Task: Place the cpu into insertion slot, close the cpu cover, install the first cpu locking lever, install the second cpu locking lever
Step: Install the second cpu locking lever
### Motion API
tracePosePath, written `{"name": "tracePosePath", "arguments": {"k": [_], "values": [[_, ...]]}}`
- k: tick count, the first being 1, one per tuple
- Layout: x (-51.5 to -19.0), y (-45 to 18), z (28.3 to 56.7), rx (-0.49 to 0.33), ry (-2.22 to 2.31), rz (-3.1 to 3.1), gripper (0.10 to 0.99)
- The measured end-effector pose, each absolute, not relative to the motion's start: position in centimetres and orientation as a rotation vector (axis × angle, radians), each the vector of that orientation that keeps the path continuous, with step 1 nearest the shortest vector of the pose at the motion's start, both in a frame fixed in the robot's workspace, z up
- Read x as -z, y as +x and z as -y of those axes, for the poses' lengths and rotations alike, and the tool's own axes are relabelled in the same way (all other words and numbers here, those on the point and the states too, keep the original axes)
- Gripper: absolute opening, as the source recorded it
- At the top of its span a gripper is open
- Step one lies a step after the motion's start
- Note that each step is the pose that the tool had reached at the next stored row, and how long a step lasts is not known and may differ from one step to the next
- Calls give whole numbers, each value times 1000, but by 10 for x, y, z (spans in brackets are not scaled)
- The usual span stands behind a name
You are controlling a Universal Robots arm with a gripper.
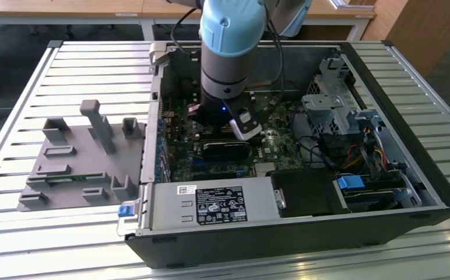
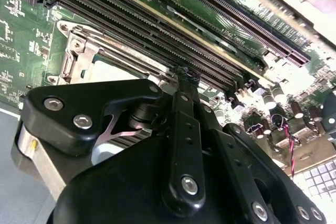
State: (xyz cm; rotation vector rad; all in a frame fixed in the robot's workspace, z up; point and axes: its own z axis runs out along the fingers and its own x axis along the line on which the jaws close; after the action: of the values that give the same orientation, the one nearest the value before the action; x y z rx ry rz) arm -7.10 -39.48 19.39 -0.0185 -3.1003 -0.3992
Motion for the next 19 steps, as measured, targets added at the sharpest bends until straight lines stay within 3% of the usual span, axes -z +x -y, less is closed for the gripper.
{"name": "tracePosePath", "arguments": {"k": [19], "values": [[-201, -75, 394, 434, -18, 3096, 106]]}}
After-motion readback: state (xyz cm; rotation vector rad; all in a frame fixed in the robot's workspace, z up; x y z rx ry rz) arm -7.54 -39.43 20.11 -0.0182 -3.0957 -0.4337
